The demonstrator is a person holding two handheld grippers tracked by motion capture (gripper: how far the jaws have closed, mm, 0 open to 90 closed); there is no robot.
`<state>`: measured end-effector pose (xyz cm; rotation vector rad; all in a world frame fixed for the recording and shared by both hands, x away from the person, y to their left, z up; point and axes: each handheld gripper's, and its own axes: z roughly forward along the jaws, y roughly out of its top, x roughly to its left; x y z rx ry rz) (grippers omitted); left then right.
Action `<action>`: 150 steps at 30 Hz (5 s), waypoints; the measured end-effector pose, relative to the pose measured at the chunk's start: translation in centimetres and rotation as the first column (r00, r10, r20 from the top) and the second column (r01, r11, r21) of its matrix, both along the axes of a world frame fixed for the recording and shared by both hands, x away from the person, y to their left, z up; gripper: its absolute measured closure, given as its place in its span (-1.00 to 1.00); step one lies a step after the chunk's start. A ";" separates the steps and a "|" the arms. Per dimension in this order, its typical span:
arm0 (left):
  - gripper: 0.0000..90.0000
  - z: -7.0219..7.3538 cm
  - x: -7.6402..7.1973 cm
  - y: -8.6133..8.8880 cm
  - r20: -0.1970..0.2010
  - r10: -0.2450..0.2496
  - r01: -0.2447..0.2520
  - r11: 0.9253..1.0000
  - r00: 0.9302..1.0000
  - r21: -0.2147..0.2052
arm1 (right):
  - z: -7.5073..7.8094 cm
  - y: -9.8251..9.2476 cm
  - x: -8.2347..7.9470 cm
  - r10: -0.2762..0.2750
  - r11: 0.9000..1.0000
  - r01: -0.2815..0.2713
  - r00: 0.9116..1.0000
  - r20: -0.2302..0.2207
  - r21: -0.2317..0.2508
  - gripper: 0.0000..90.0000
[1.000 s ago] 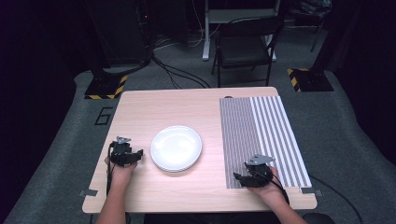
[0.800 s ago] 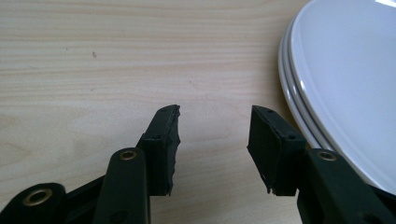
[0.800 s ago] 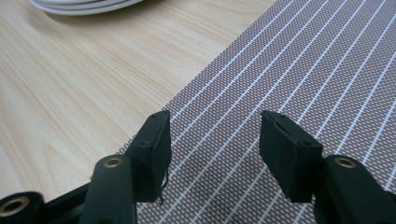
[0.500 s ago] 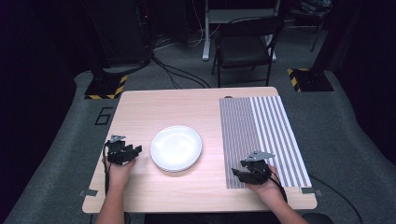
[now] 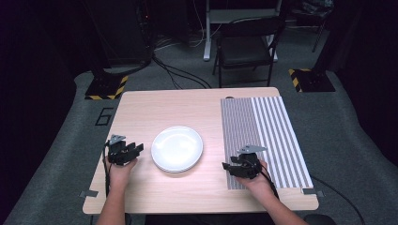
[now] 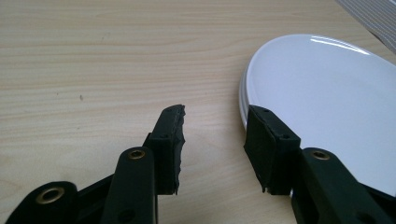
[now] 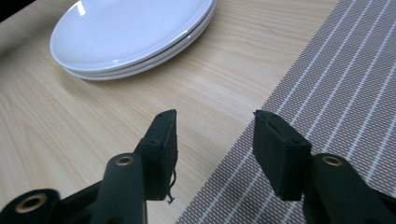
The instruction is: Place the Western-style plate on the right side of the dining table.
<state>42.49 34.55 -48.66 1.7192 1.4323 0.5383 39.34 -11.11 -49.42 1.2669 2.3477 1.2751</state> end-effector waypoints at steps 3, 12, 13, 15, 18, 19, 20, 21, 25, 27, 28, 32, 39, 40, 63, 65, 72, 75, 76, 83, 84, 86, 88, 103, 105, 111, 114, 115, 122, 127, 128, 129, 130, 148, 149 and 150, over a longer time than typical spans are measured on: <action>0.34 0.0 -0.1 0.0 0.006 -0.010 0.010 1.000 1.000 -0.028 | 0.0 0.6 0.4 -0.003 1.000 0.003 1.000 -0.015 0.016 0.16; 0.46 0.0 0.0 0.0 -0.005 -0.002 0.002 0.996 1.000 -0.090 | 0.2 1.8 1.5 -0.037 0.998 0.040 0.998 -0.058 0.046 0.26; 0.46 -0.1 0.1 0.0 -0.010 -0.002 0.001 0.994 1.000 -0.108 | 0.2 1.8 1.5 -0.037 0.998 0.040 0.998 -0.058 0.046 0.26; 0.46 -0.2 0.3 0.2 -0.038 -0.003 -0.004 0.982 0.999 -0.191 | 0.4 2.3 1.7 -0.041 0.998 0.045 0.997 -0.071 0.054 0.25; 0.45 -0.6 0.7 0.4 -0.063 -0.012 -0.005 0.965 0.998 -0.262 | 0.4 2.7 2.0 -0.042 0.997 0.045 0.997 -0.062 0.056 0.24; 0.44 -0.6 0.7 0.4 -0.063 -0.012 -0.005 0.965 0.998 -0.262 | 0.4 2.7 2.0 -0.042 0.997 0.045 0.997 -0.062 0.056 0.24; 0.44 -0.7 0.8 0.4 -0.070 -0.021 0.000 0.960 0.997 -0.279 | 0.3 2.9 2.2 -0.039 0.998 0.043 0.997 -0.062 0.051 0.22; 0.44 -0.8 0.9 0.3 -0.077 -0.020 -0.004 0.957 0.997 -0.290 | 0.3 3.2 2.5 -0.045 0.998 0.048 0.997 -0.068 0.035 0.23; 0.46 -0.9 1.1 0.0 -0.083 -0.037 0.013 0.960 0.996 -0.280 | 0.1 3.4 2.9 -0.057 0.997 0.061 0.995 -0.077 0.047 0.27; 0.47 -1.0 1.1 -0.2 -0.084 -0.033 0.008 0.959 0.996 -0.283 | 0.1 3.4 3.0 -0.063 0.996 0.069 0.994 -0.090 0.061 0.27; 0.49 -1.1 1.3 -0.5 -0.090 -0.030 0.004 0.959 0.995 -0.282 | 0.1 3.3 3.4 -0.076 0.992 0.086 0.991 -0.108 0.090 0.27; 0.53 -1.2 1.4 -0.9 -0.095 -0.044 0.015 0.960 0.995 -0.279 | 0.1 3.2 3.9 -0.086 0.988 0.100 0.989 -0.122 0.119 0.27; 0.51 -1.4 1.7 -1.5 -0.108 -0.070 0.036 0.956 0.992 -0.292 | -0.1 3.5 4.6 -0.095 0.983 0.116 0.985 -0.143 0.144 0.30; 0.51 -1.4 1.7 -1.5 -0.108 -0.070 0.036 0.956 0.992 -0.292 | -0.1 3.5 4.6 -0.095 0.983 0.116 0.985 -0.143 0.144 0.30; 0.62 -1.7 2.0 -1.8 -0.139 -0.065 0.019 0.951 0.988 -0.309 | -0.7 4.8 6.3 -0.096 0.971 0.129 0.981 -0.168 0.199 0.36; 0.64 -1.7 2.1 -1.9 -0.137 -0.085 0.035 0.942 0.987 -0.335 | -0.8 4.8 6.4 -0.094 0.971 0.128 0.981 -0.170 0.203 0.36; 0.59 -1.4 2.0 -2.6 -0.133 -0.072 0.034 0.962 0.988 -0.271 | -1.0 4.9 6.7 -0.105 0.957 0.154 0.974 -0.202 0.246 0.33; 0.58 -1.4 1.9 -2.4 -0.141 -0.039 -0.001 0.962 0.989 -0.274 | -1.0 5.0 6.8 -0.103 0.958 0.150 0.975 -0.197 0.243 0.32; 0.58 -1.5 2.0 -2.2 -0.145 -0.038 -0.002 0.964 0.989 -0.266 | -1.0 5.0 6.8 -0.102 0.958 0.151 0.974 -0.201 0.243 0.32; 0.58 -1.7 2.1 -2.1 -0.167 -0.045 -0.009 0.952 0.985 -0.308 | -1.3 5.2 6.9 -0.105 0.957 0.160 0.968 -0.227 0.243 0.32; 0.58 -1.7 2.1 -2.0 -0.164 -0.047 -0.006 0.951 0.985 -0.309 | -1.3 5.2 6.9 -0.105 0.957 0.160 0.968 -0.227 0.243 0.32; 0.58 -1.8 2.1 -2.0 -0.168 -0.057 -0.004 0.941 0.984 -0.339 | -1.4 5.2 7.0 -0.106 0.957 0.161 0.968 -0.226 0.242 0.32; 0.58 -1.9 2.2 -1.9 -0.165 -0.066 0.002 0.933 0.984 -0.361 | -1.4 5.2 7.0 -0.102 0.955 0.161 0.967 -0.232 0.248 0.31; 0.54 -1.9 2.2 -2.4 -0.183 -0.062 -0.004 0.940 0.981 -0.341 | -1.7 5.9 7.3 -0.098 0.947 0.169 0.963 -0.253 0.275 0.27; 0.54 -1.9 2.2 -2.5 -0.182 -0.068 0.003 0.942 0.981 -0.335 | -1.8 6.1 7.4 -0.101 0.941 0.181 0.957 -0.272 0.287 0.26; 0.54 -2.0 2.2 -2.4 -0.184 -0.078 0.010 0.939 0.980 -0.343 | -2.1 6.5 7.6 -0.097 0.943 0.181 0.952 -0.289 0.279 0.25; 0.55 -1.9 2.2 -2.5 -0.184 -0.077 0.010 0.941 0.980 -0.338 | -2.2 6.9 7.6 -0.088 0.944 0.176 0.950 -0.300 0.279 0.28; 0.55 -1.9 2.2 -2.5 -0.185 -0.078 0.011 0.941 0.980 -0.337 | -2.3 7.0 7.6 -0.087 0.944 0.175 0.950 -0.298 0.281 0.30; 0.55 -1.9 2.2 -2.6 -0.184 -0.079 0.012 0.941 0.980 -0.338 | -2.4 7.3 7.5 -0.079 0.945 0.171 0.947 -0.312 0.278 0.38; 0.55 -1.9 2.2 -2.8 -0.184 -0.076 0.010 0.941 0.980 -0.337 | -2.2 7.5 7.6 -0.104 0.945 0.197 0.938 -0.330 0.263 0.44; 0.55 -1.9 2.2 -2.8 -0.184 -0.076 0.010 0.941 0.980 -0.337 | -2.2 7.5 7.6 -0.104 0.945 0.197 0.938 -0.330 0.263 0.44; 0.55 -2.0 2.2 -2.9 -0.187 -0.084 0.016 0.941 0.979 -0.337 | -2.1 7.3 7.6 -0.106 0.942 0.200 0.938 -0.330 0.268 0.46; 0.55 -2.0 2.2 -3.0 -0.184 -0.088 0.022 0.942 0.979 -0.336 | -2.0 7.2 7.6 -0.108 0.941 0.203 0.939 -0.328 0.272 0.46; 0.51 -2.6 2.6 -6.1 -0.207 -0.105 0.029 0.939 0.973 -0.342 | -1.2 4.6 8.5 -0.164 0.917 0.255 0.942 -0.293 0.308 0.38; 0.51 -2.7 2.6 -6.3 -0.217 -0.109 0.031 0.943 0.970 -0.333 | -1.1 4.6 8.4 -0.165 0.916 0.257 0.942 -0.293 0.309 0.35; 0.50 -2.8 2.7 -6.4 -0.221 -0.109 0.032 0.945 0.969 -0.326 | -1.1 4.6 8.2 -0.166 0.916 0.256 0.943 -0.290 0.307 0.33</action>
